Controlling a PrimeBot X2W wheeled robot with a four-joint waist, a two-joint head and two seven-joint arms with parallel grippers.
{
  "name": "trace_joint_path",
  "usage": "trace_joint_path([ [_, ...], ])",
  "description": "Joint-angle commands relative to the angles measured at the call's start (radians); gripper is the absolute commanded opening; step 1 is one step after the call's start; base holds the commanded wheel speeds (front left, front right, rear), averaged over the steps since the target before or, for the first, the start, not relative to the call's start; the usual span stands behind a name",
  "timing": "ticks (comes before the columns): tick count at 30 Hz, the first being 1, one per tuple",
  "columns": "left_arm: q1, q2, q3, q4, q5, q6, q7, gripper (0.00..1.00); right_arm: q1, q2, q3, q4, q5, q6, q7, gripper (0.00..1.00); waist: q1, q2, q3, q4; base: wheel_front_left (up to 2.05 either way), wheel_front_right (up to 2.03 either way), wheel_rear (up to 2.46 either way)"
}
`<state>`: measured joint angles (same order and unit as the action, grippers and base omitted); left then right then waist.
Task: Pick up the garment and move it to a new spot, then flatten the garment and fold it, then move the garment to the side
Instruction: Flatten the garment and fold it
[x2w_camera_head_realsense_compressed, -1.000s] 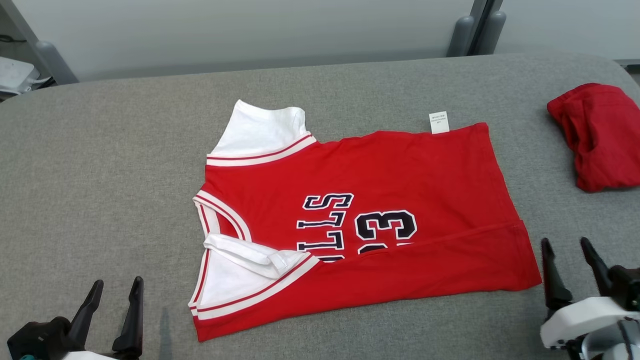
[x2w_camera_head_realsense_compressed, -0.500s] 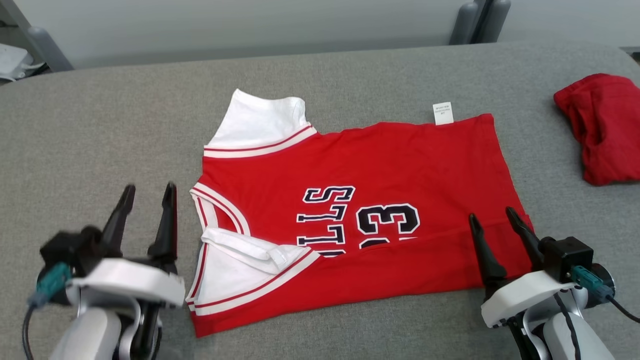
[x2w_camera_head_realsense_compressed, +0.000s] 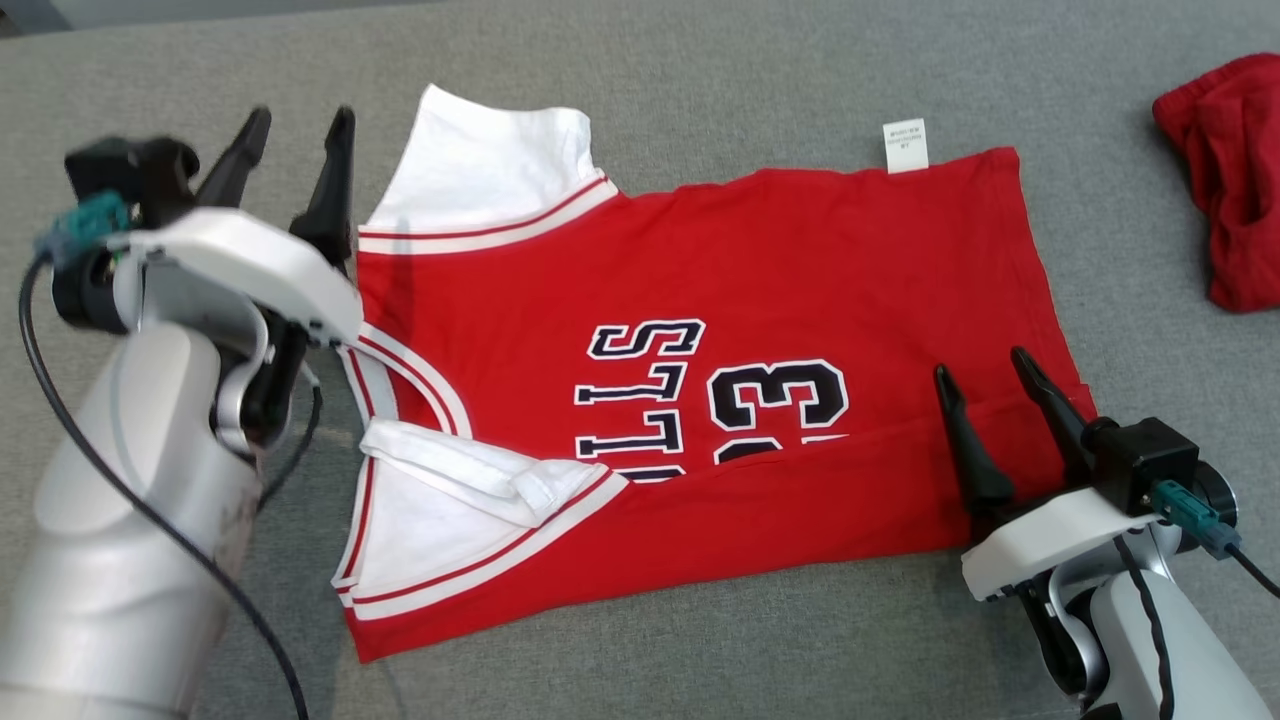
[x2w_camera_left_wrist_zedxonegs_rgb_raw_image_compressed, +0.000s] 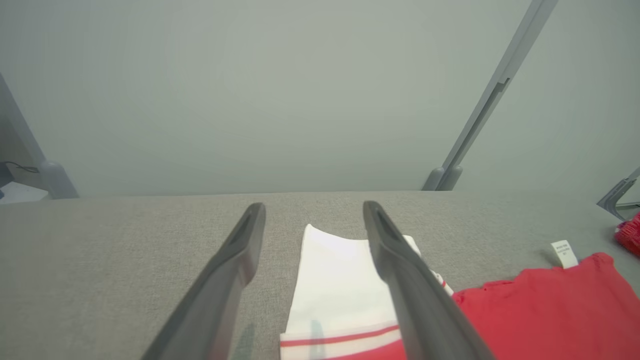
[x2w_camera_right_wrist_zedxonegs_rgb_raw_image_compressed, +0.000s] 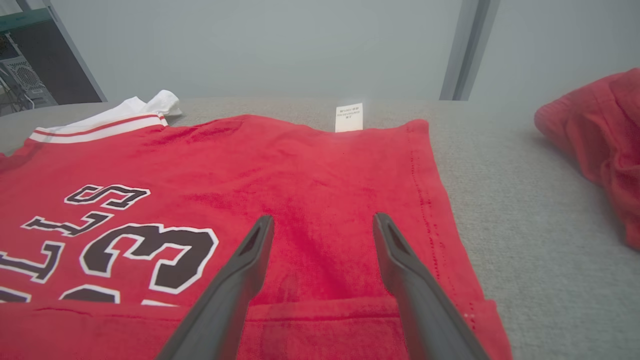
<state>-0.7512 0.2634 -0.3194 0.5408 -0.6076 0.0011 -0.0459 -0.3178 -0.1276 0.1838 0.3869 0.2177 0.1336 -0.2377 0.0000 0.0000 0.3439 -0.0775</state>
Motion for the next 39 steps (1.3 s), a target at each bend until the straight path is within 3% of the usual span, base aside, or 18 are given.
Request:
trace_joint_path([
  [1,-0.076,0.035,0.027,0.012,0.002,-0.008,0.007,1.0,-0.014,-0.004,0.024,-0.037,-0.008,-0.003,-0.001,1.0,0.0,0.0,0.026,-0.016,0.0,0.0,0.0],
  [9,-0.287,0.029,-0.001,0.233,0.014,-0.033,0.08,1.0,-0.023,-0.006,0.048,-0.086,-0.001,-0.003,0.018,1.0,0.0,0.0,0.101,-0.072,0.0,0.0,0.0],
  [18,-0.393,0.043,-0.045,0.391,0.056,-0.042,0.107,1.0,-0.015,-0.002,0.045,-0.128,-0.018,-0.003,0.019,1.0,0.0,0.0,0.157,-0.125,0.0,0.0,0.0],
  [39,-0.504,0.047,-0.103,0.601,0.09,-0.066,0.072,1.0,-0.004,0.032,0.039,-0.139,-0.04,-0.003,0.008,1.0,0.0,0.0,0.208,-0.177,0.0,0.0,0.0],
])
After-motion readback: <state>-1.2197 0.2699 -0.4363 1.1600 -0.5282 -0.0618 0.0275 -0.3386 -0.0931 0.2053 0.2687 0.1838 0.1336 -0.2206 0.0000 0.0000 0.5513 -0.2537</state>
